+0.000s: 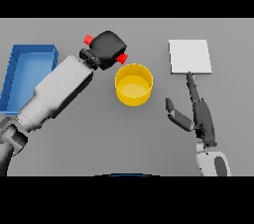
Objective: Pick up the red beaker and tilt it to pour out 1 green nut into yellow bowl. Pick up the yellow bowl and place it on the metallic measuring scale.
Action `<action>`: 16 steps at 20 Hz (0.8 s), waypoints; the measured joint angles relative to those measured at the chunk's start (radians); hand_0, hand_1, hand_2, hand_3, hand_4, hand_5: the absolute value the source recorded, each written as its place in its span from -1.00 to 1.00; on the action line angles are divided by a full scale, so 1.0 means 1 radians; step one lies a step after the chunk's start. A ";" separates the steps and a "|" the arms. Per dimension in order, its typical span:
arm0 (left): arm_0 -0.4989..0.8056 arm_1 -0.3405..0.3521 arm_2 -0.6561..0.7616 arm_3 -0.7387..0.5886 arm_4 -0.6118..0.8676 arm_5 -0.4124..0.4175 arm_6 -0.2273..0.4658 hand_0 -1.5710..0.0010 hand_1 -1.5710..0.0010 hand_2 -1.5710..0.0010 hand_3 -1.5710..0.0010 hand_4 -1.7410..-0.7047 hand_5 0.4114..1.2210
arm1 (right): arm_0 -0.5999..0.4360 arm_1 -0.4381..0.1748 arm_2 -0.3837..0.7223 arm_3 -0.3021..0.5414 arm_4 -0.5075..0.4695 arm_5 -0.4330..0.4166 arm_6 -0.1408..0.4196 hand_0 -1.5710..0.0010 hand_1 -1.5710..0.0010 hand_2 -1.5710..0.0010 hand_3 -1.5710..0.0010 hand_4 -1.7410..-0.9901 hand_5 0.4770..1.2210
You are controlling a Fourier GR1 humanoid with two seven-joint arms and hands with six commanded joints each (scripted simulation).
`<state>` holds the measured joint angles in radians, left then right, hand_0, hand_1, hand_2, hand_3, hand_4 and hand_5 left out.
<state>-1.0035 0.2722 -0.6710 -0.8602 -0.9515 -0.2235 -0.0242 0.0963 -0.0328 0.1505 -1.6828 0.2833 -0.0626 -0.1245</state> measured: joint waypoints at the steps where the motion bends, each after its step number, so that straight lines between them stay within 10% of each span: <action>1: -0.020 -0.002 -0.022 0.015 -0.023 -0.020 -0.008 -1.00 -1.00 -1.00 -1.00 -0.84 0.99 | -0.005 0.003 -0.002 0.000 -0.005 0.000 -0.006 1.00 1.00 1.00 1.00 0.82 -0.48; 16: -0.167 -0.056 -0.270 0.148 -0.311 -0.025 -0.030 -1.00 -1.00 -1.00 -1.00 -0.99 1.00 | 0.003 0.003 0.001 -0.007 -0.017 0.013 -0.018 1.00 1.00 1.00 1.00 0.83 -0.42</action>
<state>-1.1704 0.2164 -0.9411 -0.7123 -1.2627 -0.2482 -0.0542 0.0993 -0.0300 0.1511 -1.6900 0.2659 -0.0500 -0.1424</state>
